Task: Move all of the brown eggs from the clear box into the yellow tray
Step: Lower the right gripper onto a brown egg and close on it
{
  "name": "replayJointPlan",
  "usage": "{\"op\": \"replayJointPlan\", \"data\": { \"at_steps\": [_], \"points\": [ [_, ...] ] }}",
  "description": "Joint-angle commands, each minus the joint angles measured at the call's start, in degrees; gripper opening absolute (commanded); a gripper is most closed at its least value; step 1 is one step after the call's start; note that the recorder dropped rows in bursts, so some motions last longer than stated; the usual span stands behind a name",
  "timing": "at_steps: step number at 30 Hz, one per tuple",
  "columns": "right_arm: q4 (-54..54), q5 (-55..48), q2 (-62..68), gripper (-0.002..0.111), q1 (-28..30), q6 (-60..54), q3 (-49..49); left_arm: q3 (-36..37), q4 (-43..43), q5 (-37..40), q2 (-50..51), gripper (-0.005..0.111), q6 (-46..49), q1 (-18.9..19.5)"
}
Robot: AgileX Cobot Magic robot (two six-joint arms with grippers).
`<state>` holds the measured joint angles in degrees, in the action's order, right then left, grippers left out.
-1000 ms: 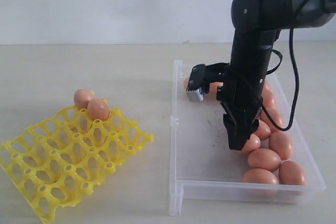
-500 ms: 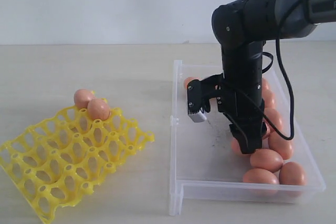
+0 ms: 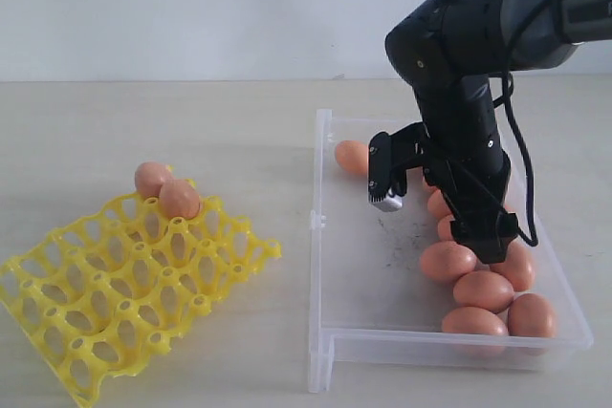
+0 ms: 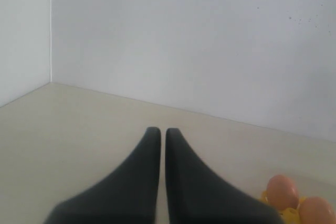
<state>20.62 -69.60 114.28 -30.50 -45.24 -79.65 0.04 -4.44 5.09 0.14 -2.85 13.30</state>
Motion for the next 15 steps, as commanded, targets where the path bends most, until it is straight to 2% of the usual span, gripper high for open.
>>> {"op": "replayJointPlan", "data": {
  "at_steps": [1,15],
  "points": [
    [0.40,-0.36,-0.55,0.078,0.01,1.56,0.18,-0.04,-0.51,-0.77,-0.14,0.004,-0.51,0.09],
    [0.86,-0.36,-0.55,0.078,0.01,1.32,0.18,-0.04,-0.51,-0.77,-0.14,0.004,-0.51,0.09]
  ]
}}
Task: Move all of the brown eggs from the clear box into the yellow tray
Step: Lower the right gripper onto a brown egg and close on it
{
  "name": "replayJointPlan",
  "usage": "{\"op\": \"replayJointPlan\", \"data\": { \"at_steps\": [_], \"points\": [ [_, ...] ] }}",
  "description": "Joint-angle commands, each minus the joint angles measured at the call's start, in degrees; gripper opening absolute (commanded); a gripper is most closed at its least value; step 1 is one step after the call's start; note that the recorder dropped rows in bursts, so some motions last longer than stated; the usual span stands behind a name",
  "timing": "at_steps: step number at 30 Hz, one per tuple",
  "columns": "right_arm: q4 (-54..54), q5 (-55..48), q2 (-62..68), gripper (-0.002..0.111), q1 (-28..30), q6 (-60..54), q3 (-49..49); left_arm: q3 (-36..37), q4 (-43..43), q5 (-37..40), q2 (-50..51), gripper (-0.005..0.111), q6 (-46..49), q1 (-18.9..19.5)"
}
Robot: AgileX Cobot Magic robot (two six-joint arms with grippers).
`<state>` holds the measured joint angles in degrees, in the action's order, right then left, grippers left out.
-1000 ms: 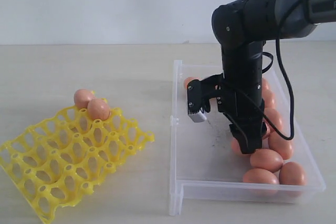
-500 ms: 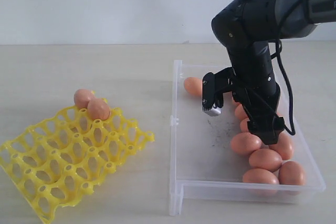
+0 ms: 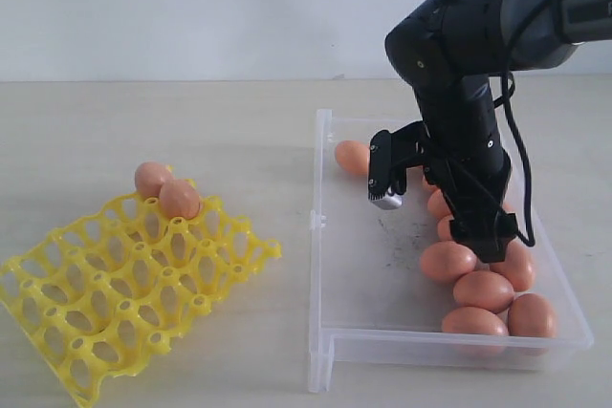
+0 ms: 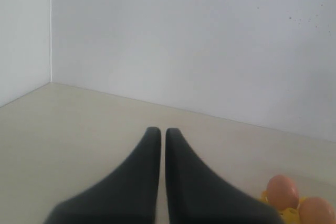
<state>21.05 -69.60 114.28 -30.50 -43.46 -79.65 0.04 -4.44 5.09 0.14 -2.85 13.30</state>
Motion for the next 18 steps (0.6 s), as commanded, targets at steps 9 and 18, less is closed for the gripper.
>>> {"op": "replayJointPlan", "data": {
  "at_steps": [9,18],
  "points": [
    [0.21,7.32,-4.98,0.078,0.01,-3.46,0.18,-0.04,-0.51,-0.77,-0.14,0.004,-0.51,0.09],
    [-14.03,20.47,-12.55,0.078,0.01,-3.20,0.18,-0.04,-0.51,-0.64,-0.14,0.004,-0.51,0.09]
  ]
}}
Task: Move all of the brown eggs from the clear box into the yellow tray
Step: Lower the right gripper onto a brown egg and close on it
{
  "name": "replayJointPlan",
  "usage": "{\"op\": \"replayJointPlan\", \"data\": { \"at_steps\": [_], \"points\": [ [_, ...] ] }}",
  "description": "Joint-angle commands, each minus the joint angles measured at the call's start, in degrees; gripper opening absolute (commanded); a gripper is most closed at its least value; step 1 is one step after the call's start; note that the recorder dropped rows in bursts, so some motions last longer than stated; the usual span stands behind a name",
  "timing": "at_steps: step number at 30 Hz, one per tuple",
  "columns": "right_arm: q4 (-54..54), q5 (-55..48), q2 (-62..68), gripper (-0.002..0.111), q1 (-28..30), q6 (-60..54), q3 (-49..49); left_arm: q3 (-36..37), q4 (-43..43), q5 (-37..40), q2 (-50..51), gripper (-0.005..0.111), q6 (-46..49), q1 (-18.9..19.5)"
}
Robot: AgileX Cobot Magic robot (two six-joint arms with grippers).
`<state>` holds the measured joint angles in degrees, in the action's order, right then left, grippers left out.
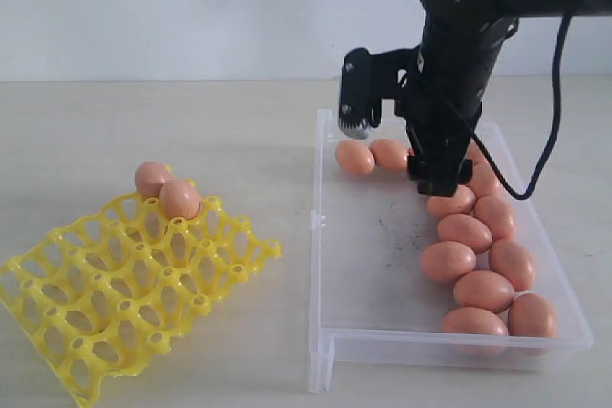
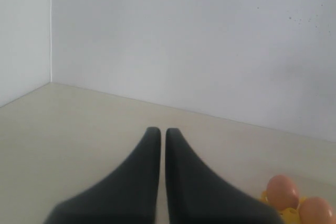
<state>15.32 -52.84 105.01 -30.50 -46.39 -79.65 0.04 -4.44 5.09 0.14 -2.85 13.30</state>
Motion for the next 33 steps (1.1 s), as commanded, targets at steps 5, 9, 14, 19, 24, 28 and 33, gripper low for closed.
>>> {"op": "replayJointPlan", "data": {
  "at_steps": [5,9,14,19,24,28,33],
  "points": [
    [-15.32,-3.87,-4.23,0.077,0.01,-0.80,0.49,-0.04,-0.51,-0.64,-0.14,0.004,-0.51,0.09],
    [-13.58,-7.55,-4.23,0.063,0.01,-5.22,2.89,-0.04,-0.51,-0.64,-0.14,0.004,-0.51,0.09],
    [-13.50,-7.62,-4.23,0.050,0.01,-14.61,8.21,-0.04,-0.51,-0.64,-0.14,0.004,-0.51,0.09],
    [-6.74,-5.68,-4.23,0.056,0.01,-19.69,14.44,-0.04,-0.51,-0.77,-0.14,0.004,-0.51,0.09],
    [-9.72,5.18,-4.23,0.082,0.01,-22.20,18.75,-0.04,-0.51,-0.77,-0.14,0.004,-0.51,0.09],
    [-9.72,8.13,-4.23,0.082,0.12,-19.86,19.01,-0.04,-0.51,-0.67,-0.14,0.004,-0.51,0.09],
    [-9.72,8.57,-2.54,0.082,0.19,-18.80,19.01,-0.04,-0.51,-0.67,-0.14,0.004,-0.51,0.09]
  ]
}}
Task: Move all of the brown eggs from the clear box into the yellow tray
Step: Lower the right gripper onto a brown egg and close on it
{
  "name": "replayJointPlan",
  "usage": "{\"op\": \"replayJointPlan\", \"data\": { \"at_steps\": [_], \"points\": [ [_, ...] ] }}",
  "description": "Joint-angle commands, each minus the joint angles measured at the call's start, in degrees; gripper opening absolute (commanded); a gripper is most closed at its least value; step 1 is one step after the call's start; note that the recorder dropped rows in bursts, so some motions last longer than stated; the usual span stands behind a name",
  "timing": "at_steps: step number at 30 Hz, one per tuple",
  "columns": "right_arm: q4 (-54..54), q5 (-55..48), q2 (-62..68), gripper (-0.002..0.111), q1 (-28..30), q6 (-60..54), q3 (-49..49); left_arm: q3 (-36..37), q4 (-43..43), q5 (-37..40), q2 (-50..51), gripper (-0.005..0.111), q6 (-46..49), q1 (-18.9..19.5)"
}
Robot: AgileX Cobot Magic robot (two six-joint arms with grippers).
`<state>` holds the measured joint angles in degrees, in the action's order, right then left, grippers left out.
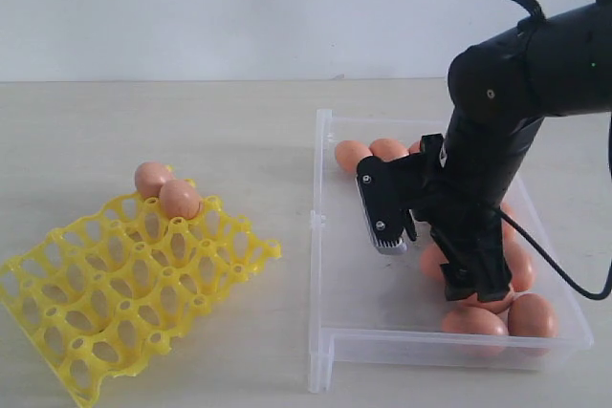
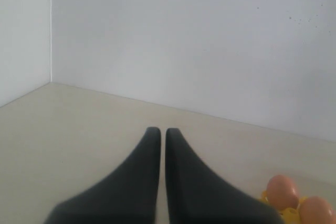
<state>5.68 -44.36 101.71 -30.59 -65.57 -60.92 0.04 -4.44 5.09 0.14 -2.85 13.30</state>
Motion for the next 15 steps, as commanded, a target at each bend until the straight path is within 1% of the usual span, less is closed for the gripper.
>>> {"op": "replayJointPlan", "data": {
  "at_steps": [1,15],
  "points": [
    [-0.08,-0.03,0.96,0.082,0.28,0.39,0.28,-0.04,-0.51,-0.67,-0.14,0.004,-0.51,0.09],
    [0.77,1.27,3.41,0.082,0.33,2.71,0.28,-0.04,-0.51,-0.81,-0.14,0.004,-0.51,0.09]
  ]
}}
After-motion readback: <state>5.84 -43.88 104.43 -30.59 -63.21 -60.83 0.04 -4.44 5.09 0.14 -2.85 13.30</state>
